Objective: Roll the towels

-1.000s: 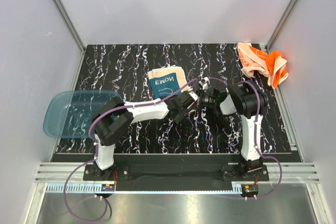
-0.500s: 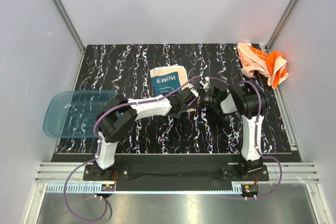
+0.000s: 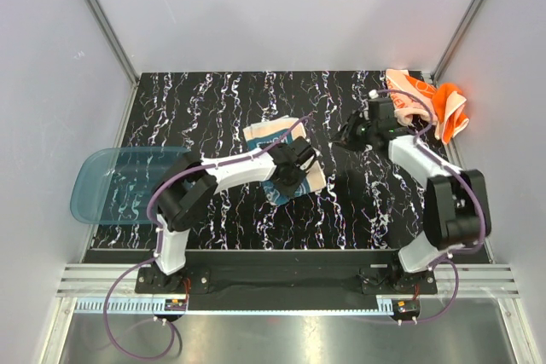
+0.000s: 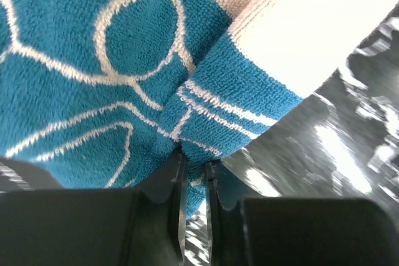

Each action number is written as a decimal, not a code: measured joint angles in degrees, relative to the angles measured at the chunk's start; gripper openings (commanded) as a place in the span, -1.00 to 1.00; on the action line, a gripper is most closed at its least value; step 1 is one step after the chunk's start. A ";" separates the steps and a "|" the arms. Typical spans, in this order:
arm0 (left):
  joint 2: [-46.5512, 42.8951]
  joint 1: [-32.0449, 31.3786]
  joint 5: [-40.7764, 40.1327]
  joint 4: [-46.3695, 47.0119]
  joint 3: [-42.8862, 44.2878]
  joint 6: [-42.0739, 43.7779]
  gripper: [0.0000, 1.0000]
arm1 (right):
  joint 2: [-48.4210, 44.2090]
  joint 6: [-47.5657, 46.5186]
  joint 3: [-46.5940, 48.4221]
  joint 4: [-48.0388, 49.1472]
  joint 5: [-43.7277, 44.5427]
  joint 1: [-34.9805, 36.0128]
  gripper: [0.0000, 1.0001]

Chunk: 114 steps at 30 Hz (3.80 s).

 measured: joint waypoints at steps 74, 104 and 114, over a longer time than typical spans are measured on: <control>-12.52 0.61 24.92 2.49 -8.22 -7.93 -0.07 | -2.71 0.63 -3.58 -29.53 9.38 15.61 -1.00; -12.39 -11.93 3.56 23.43 -17.62 -0.50 0.10 | -1.44 -1.44 -0.52 -32.44 10.64 15.58 -1.00; -12.02 -11.91 6.21 30.47 -23.15 -0.92 -0.20 | -0.42 -1.90 1.07 -34.10 10.64 15.61 -1.00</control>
